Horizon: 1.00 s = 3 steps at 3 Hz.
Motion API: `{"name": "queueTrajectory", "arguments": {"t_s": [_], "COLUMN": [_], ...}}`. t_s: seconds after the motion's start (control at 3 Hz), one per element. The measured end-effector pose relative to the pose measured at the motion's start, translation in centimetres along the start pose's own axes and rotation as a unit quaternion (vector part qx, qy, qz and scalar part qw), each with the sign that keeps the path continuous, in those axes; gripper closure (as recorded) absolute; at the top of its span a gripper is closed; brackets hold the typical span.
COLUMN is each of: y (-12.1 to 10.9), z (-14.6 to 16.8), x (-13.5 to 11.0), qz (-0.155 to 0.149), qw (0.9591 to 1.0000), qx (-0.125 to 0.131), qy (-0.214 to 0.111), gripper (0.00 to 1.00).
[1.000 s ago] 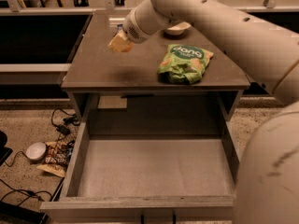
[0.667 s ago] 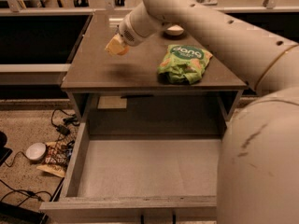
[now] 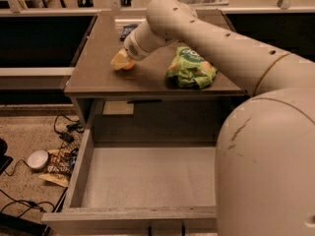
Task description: Pick orange from top drawer and place on counter
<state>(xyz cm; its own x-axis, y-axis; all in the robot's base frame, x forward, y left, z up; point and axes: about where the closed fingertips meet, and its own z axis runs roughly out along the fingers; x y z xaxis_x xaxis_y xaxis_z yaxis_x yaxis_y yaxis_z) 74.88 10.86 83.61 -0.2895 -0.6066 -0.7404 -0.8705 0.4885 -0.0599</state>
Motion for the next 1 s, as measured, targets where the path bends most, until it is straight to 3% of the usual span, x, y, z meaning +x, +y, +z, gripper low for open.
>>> {"name": "queueTrajectory", "arguments": {"t_s": [0.33, 0.67, 1.0], "y": [-0.06, -0.10, -0.10], "z": [1.85, 1.37, 1.33], "x": [1.04, 0.50, 0.46], "qz": [0.015, 0.015, 0.015], "qw": [0.9998, 0.9998, 0.9998], "qx": [-0.005, -0.005, -0.005], "qy": [0.013, 0.013, 0.013], "gripper": [1.00, 0.83, 0.60]}}
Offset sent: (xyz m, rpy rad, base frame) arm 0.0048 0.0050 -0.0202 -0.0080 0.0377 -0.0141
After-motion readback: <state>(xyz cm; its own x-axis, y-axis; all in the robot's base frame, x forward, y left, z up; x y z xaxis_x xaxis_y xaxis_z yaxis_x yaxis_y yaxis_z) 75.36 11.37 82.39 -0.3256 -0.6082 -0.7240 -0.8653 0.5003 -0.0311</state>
